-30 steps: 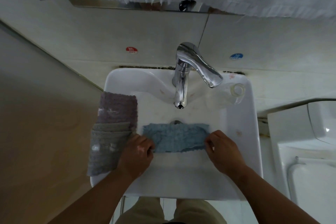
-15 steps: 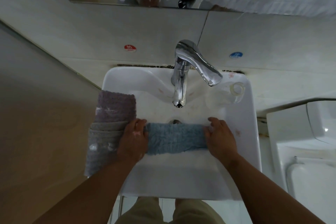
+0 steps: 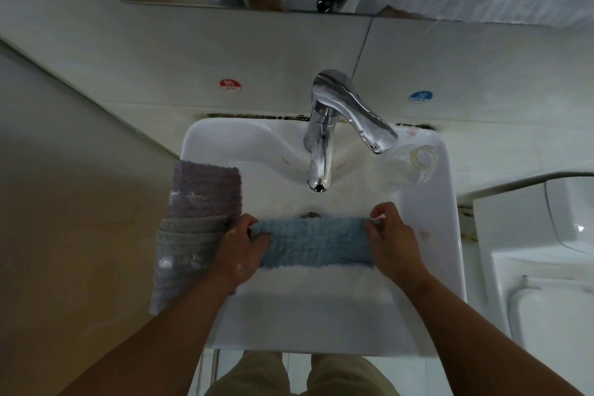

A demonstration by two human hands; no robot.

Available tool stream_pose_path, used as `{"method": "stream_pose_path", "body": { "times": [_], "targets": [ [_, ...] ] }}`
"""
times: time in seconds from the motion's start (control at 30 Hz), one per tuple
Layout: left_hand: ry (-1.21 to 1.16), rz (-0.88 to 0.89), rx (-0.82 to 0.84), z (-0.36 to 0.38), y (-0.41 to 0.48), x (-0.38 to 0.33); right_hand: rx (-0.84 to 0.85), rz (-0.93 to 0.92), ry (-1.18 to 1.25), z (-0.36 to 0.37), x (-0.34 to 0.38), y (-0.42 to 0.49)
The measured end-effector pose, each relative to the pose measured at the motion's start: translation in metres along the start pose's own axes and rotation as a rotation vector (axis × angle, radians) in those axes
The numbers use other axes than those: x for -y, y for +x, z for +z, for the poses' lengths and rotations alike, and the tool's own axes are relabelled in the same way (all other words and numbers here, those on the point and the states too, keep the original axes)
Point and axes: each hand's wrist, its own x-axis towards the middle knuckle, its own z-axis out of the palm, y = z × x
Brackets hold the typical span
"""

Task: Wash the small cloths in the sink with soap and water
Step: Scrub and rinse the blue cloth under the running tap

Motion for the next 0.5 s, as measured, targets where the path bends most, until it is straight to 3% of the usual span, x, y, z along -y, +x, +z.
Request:
{"method": "stream_pose_path", "body": {
  "times": [0.1, 0.2, 0.33, 0.5],
  "targets": [
    [-0.121, 0.007, -0.022, 0.005, -0.007, 0.003, -0.015, -0.102, 0.073, 0.002, 0.003, -0.001],
    [-0.173, 0.046, 0.053, 0.008, -0.011, 0.005, 0.083, -0.153, 0.081, 0.005, -0.005, 0.001],
    [-0.069, 0.168, 0.077, 0.007, -0.012, 0.008, 0.208, -0.265, -0.145, 0.009, -0.014, 0.002],
    [0.063, 0.128, 0.155, 0.006, -0.010, 0.017, 0.197, -0.251, -0.216, 0.010, -0.009, 0.002]
  ]
}}
